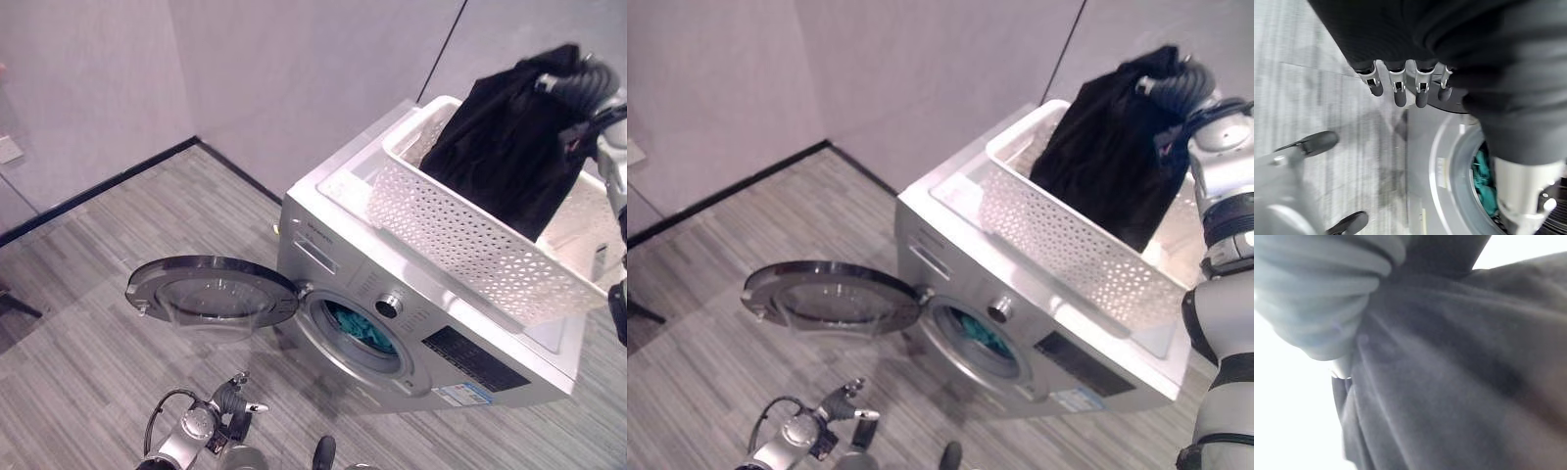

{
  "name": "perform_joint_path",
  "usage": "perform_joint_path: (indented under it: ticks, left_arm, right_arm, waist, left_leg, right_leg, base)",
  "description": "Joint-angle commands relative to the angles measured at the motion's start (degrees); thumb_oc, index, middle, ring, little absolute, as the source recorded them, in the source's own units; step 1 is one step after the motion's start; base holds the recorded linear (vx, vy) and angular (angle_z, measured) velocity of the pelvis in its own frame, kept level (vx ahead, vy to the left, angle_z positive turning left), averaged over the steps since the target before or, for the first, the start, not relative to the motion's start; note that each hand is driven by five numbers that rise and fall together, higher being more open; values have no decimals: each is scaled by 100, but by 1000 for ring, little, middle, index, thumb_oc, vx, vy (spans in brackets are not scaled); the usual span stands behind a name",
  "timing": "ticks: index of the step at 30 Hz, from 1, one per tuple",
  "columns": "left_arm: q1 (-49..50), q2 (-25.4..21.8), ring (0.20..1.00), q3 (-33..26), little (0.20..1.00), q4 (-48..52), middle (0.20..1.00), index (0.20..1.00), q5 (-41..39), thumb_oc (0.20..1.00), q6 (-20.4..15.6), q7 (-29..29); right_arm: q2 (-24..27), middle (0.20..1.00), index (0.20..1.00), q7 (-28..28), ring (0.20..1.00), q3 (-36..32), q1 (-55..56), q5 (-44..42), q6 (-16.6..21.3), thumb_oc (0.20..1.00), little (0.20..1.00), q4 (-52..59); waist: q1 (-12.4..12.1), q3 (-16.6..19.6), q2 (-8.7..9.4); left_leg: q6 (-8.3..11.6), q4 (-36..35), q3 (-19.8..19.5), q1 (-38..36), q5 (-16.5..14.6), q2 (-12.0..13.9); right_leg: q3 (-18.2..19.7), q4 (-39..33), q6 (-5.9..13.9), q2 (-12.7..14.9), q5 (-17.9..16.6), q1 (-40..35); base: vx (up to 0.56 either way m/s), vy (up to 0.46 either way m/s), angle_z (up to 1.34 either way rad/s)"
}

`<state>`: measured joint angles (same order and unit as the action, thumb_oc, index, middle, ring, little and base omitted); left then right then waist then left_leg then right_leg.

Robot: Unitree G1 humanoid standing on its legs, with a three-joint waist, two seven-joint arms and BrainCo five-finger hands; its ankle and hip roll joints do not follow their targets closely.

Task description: Grab the laundry basket,head to the washer,open it,put in the laundry and shut it.

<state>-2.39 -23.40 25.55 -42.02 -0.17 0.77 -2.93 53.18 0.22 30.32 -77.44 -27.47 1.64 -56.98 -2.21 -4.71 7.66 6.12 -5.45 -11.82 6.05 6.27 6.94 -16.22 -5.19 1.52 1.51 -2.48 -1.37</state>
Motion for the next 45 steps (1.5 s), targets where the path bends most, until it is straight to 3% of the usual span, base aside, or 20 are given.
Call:
perform_joint_path:
  ticks: [1,6,7,13,14,17,36,42,45]
  left_arm:
    - [-128,-105,1000,161,1000,-162,1000,1000,-223,1000,-311,165]
    - [-161,-113,1000,114,1000,-86,1000,1000,-197,1000,-283,252]
    - [-198,-125,1000,82,1000,-58,1000,1000,-164,1000,-270,321]
    - [-207,-143,1000,44,1000,41,1000,1000,-67,1000,-279,380]
    - [-206,-172,1000,28,1000,56,1000,1000,19,1000,-287,393]
    - [-257,-157,1000,84,1000,-74,1000,1000,90,1000,-329,451]
    - [-238,-149,1000,-13,1000,-497,1000,1000,320,1000,-476,720]
    - [-249,-95,1000,-41,1000,-518,1000,1000,350,1000,-493,778]
    - [-256,11,1000,-73,1000,-542,1000,1000,392,1000,-487,800]
  right_arm:
    - [488,200,200,-626,200,-73,-610,-326,555,200,200,378]
    - [547,200,200,-1149,200,-359,-492,172,540,200,200,657]
    - [652,200,200,-1485,200,-468,-448,728,456,200,200,863]
    - [1085,200,200,-2110,200,-664,-223,2188,142,200,200,1121]
    - [1360,200,200,-2335,200,-535,-256,2935,-30,200,200,1220]
    - [1614,200,200,-2658,200,-439,-484,3290,-146,200,200,1089]
    - [3186,200,200,-3334,200,1141,-1819,4325,-436,200,200,874]
    - [3509,200,200,-3452,200,1554,-2183,4401,-494,200,200,903]
    - [3732,200,200,-3612,200,1410,-2078,4433,-527,200,200,1171]
  waist:
    - [-98,302,94]
    - [-52,378,55]
    - [-29,393,29]
    - [-34,391,18]
    - [-31,390,30]
    - [-39,387,60]
    - [86,512,228]
    - [129,520,199]
    - [161,515,111]
  left_leg:
    - [-283,195,524,-840,-1202,167]
    - [-343,227,550,-929,-1277,84]
    - [-381,265,568,-953,-1321,40]
    - [-469,358,591,-1001,-1422,-59]
    - [-492,387,598,-998,-1443,-88]
    - [-523,429,609,-1007,-1484,-132]
    - [-580,390,829,-1176,-1581,-160]
    - [-575,383,839,-1184,-1584,-161]
    - [-582,373,841,-1192,-1593,-156]
  right_leg:
    - [312,181,446,541,369,-103]
    - [365,211,485,610,339,-147]
    - [387,229,500,644,331,-163]
    - [464,266,547,721,296,-163]
    - [464,269,574,749,277,-161]
    - [513,252,607,783,244,-157]
    - [708,147,727,826,121,-127]
    - [716,127,736,827,121,-137]
    - [723,114,738,830,120,-134]
  base:
    - [10,86,-7]
    - [-1,71,-9]
    - [-8,105,-14]
    - [-7,60,-3]
    - [0,0,0]
    - [-6,45,-9]
    - [4,9,-8]
    - [7,0,-6]
    - [0,0,0]
